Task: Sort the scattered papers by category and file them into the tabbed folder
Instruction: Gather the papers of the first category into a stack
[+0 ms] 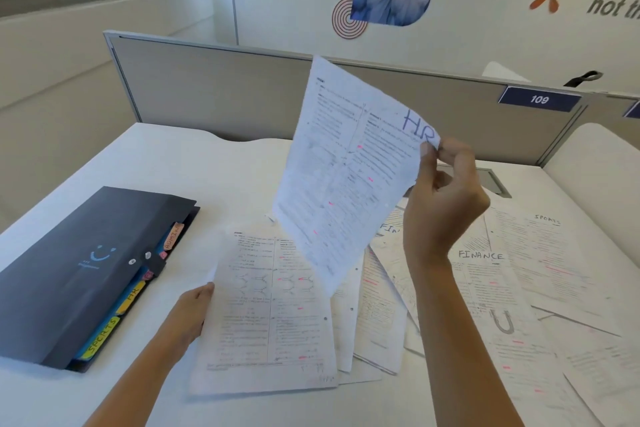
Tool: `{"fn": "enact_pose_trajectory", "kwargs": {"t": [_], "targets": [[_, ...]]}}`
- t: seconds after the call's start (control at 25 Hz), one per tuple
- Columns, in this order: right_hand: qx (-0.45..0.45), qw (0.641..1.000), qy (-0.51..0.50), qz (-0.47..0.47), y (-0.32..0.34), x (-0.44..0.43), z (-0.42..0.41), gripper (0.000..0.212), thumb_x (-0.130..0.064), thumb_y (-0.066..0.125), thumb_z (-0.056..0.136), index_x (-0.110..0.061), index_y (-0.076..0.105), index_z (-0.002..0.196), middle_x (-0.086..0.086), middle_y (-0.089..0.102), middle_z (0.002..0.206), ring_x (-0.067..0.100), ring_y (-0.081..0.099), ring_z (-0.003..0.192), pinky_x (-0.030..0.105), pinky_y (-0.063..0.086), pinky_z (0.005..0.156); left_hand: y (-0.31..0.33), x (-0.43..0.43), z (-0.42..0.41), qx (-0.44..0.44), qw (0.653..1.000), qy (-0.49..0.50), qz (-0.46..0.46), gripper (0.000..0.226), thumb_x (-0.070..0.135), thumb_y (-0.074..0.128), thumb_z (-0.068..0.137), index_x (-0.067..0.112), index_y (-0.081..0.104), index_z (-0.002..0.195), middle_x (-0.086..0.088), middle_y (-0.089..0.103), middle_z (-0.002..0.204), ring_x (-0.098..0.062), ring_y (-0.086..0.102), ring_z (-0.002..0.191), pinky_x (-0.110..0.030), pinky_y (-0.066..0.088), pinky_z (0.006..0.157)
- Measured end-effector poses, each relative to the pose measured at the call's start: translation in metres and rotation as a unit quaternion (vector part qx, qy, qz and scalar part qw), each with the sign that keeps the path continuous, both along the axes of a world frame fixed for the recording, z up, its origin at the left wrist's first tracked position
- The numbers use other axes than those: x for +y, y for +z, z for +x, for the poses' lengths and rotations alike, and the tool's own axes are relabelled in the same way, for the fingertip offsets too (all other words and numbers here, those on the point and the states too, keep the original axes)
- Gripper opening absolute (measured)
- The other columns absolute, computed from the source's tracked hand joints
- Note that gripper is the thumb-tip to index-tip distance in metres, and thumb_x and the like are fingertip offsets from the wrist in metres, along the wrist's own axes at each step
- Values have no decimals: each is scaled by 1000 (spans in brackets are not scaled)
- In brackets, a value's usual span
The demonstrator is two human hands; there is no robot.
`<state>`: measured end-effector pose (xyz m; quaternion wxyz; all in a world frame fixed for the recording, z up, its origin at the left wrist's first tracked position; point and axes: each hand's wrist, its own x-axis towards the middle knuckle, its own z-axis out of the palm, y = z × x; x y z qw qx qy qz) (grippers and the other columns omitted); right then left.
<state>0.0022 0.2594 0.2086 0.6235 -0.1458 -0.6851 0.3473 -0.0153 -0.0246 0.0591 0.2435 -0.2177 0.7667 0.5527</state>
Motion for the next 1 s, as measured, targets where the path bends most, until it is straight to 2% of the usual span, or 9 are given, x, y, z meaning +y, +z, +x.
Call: {"fn": "enact_pose_trajectory", "kwargs": {"t": [0.08,0.2,0.32,0.48,0.56,0.68,0.76,0.84,1.0], "targets": [[-37,997,50,-47,-10,-5,-9,13,-20,63,90,-8,68,90,-11,64,79,1,53,56,12,40,49,1,3,-2,-21,998,46,40,57,45,26,101,0,60,113,-20,67,106,-37,64,94,-49,49,94],[-174,969,116,-134,-49,-11,-29,5,-13,65,87,-8,67,89,-2,67,81,-4,55,59,4,39,53,8,7,-2,-34,982,128,132,70,54,15,98,2,46,133,-19,60,111,-35,56,96,-40,44,83],[-292,926,162,-177,-94,-18,-44,2,-11,66,86,-9,65,87,4,69,85,17,61,62,17,49,52,6,-2,-10,-56,968,159,186,71,61,11,95,8,52,119,-17,58,116,-32,56,105,-43,41,90],[-361,901,166,-175,-128,-23,-55,7,-6,66,85,-2,67,91,3,62,78,17,57,72,5,34,54,4,-12,-12,-92,976,106,167,64,55,20,97,3,51,117,-22,63,112,-40,61,98,-51,50,80],[-368,894,185,-177,-138,-28,-59,6,-5,64,86,-2,66,90,7,65,78,20,59,72,14,40,59,6,-7,-10,-81,985,66,137,54,50,29,98,4,57,106,-21,64,107,-40,62,99,-51,51,82],[-392,880,224,-146,-142,-33,-64,13,-3,59,90,-3,67,100,9,68,89,19,61,77,26,51,66,10,1,-7,-15,999,-25,17,21,31,50,96,15,59,85,-9,69,84,-30,69,79,-38,55,70],[-393,866,268,-156,-140,-31,-64,21,0,52,93,-3,64,110,8,65,92,20,64,78,26,58,65,4,1,-7,32,997,-68,-26,2,20,58,92,19,58,93,-2,69,84,-24,70,73,-32,55,62],[-385,861,290,-164,-138,-22,-62,26,1,49,94,-4,61,116,6,64,93,24,68,83,29,61,67,-4,0,-6,60,995,-74,-43,13,18,62,90,20,57,102,-3,69,93,-23,70,75,-32,55,63],[-389,878,240,-142,-143,9,-40,25,0,50,93,-9,63,113,4,66,94,18,66,86,32,59,74,-15,4,1,110,987,-53,-106,12,23,61,91,23,56,101,-4,67,100,-22,69,75,-30,53,62]]}}
